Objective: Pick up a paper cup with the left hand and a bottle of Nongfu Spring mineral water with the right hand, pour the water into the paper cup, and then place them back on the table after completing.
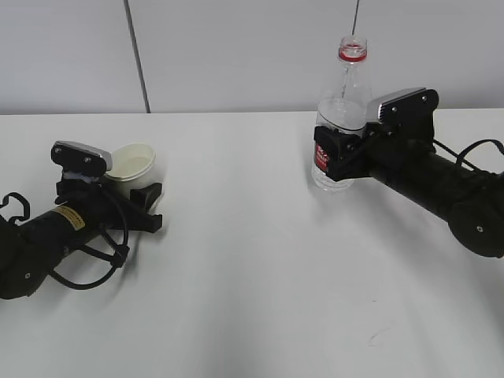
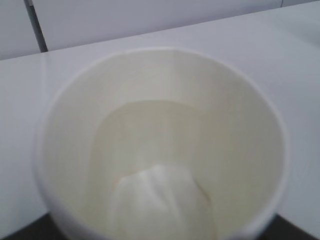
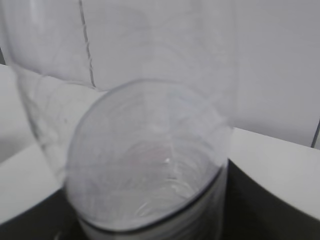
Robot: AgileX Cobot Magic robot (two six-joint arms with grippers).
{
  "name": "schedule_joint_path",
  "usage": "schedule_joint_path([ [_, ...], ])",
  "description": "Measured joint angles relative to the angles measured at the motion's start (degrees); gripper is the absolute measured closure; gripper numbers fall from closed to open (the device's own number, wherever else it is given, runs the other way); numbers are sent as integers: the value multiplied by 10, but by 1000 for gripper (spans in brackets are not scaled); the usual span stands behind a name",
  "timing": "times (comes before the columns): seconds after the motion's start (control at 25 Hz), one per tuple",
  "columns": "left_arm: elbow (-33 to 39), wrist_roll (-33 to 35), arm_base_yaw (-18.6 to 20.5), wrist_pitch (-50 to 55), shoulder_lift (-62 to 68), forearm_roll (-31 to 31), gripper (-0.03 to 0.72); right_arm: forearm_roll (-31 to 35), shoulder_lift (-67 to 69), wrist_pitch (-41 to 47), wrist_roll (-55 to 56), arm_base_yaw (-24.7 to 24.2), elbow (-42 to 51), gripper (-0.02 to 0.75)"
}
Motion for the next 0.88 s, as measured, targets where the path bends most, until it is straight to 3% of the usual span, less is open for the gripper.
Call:
schedule_joint_path([
  [0.28, 0, 0, 0, 0, 0, 0, 302, 0, 0, 0, 0, 0, 0, 325],
  [0.6, 0, 0, 0, -1, 0, -17, 161, 0, 0, 0, 0, 0, 0, 325],
  [0.88, 3, 0, 0, -8, 0, -23, 140, 0, 0, 0, 0, 0, 0, 325],
])
